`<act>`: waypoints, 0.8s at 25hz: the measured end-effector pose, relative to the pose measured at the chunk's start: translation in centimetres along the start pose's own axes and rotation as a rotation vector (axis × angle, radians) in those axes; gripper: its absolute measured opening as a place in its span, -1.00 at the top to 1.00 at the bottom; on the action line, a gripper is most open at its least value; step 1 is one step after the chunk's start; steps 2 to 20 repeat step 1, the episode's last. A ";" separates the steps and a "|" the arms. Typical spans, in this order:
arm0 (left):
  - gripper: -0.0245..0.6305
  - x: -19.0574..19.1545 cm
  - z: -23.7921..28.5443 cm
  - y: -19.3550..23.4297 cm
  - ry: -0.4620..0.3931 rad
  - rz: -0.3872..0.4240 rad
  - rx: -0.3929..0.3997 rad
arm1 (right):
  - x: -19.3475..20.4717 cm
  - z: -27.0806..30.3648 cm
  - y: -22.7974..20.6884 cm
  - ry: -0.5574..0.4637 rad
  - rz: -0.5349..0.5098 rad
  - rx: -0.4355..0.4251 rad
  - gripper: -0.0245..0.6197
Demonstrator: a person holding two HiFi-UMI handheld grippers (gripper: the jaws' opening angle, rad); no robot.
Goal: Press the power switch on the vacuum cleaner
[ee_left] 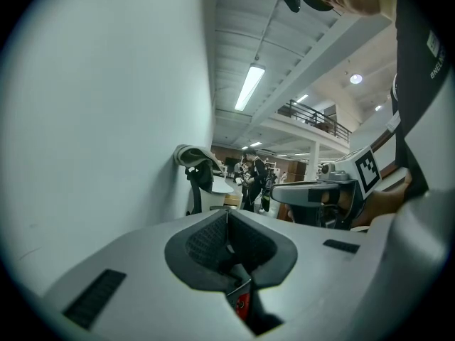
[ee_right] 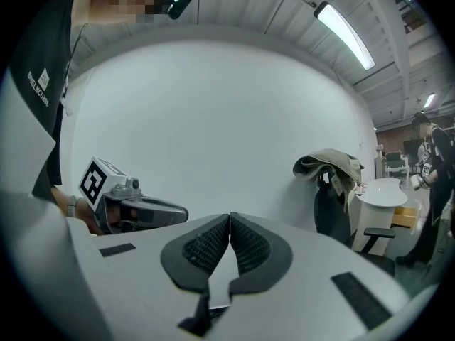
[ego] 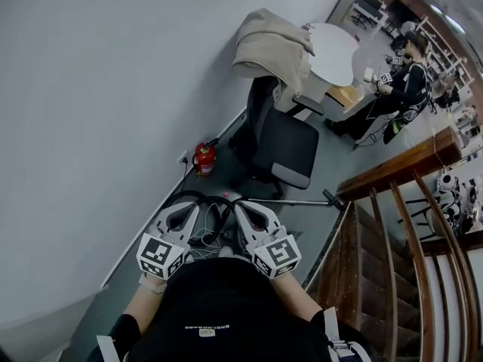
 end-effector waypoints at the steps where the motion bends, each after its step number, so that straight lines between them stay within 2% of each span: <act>1: 0.87 0.0 0.1 0.0 0.001 -0.001 -0.001 | 0.0 0.0 -0.1 0.000 0.002 0.000 0.84; 20: 0.87 0.0 0.1 0.0 0.001 -0.001 -0.001 | 0.0 0.0 -0.1 0.000 0.002 0.000 0.84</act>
Point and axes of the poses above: the fingertips, and each gripper's own axes: z forward along the fingers, y to its left, x out of its underside, the point moved 1 cm from there along -z, backward along the fingers, and after that the axes turned 9 degrees about y, right-handed, at the moved point
